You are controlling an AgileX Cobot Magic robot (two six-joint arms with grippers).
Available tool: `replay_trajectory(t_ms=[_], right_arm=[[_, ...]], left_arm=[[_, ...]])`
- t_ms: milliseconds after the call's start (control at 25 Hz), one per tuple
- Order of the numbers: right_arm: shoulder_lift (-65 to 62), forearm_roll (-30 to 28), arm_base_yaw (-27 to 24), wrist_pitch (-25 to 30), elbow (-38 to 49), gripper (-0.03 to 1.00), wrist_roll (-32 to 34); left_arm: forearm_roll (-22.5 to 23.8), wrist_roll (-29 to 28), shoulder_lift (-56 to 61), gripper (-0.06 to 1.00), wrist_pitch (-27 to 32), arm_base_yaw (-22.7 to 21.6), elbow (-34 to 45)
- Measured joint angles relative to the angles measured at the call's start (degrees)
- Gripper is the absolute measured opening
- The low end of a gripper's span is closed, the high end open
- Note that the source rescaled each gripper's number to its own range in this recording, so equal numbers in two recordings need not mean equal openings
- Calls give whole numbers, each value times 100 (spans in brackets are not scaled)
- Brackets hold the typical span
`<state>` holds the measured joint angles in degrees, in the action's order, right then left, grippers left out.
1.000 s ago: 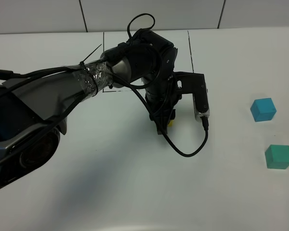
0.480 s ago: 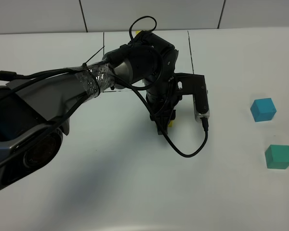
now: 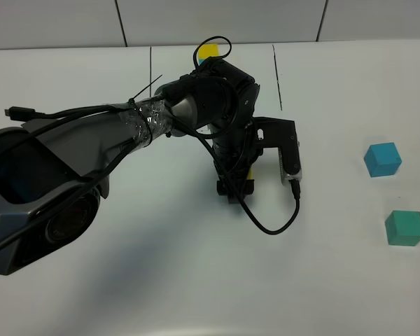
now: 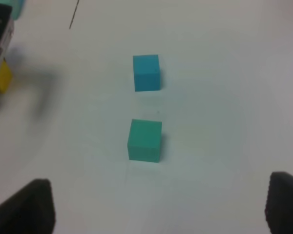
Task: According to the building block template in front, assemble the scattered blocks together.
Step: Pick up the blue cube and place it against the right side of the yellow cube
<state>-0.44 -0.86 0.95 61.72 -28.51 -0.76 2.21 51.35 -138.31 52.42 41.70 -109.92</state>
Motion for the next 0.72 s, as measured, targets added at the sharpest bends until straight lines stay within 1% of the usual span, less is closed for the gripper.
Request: replay_trajectory(t_ms=[80, 160, 200, 320, 560, 720], right_arm=[[0, 0, 0, 0, 0, 81, 0], [0, 0, 0, 0, 0, 81, 0], [0, 0, 0, 0, 0, 81, 0], [0, 0, 0, 0, 0, 81, 0], [0, 0, 0, 0, 0, 81, 0], [0, 0, 0, 0, 0, 81, 0]], left_arm=[[0, 0, 53, 84, -5, 0, 0], [0, 0, 127, 93, -5, 0, 0], [-5, 0, 176, 96, -5, 0, 0], [-11, -5, 299, 98, 2, 0, 0], [-16, -188, 425, 98, 254, 0, 0], [-11, -464, 650, 98, 431, 0, 0]])
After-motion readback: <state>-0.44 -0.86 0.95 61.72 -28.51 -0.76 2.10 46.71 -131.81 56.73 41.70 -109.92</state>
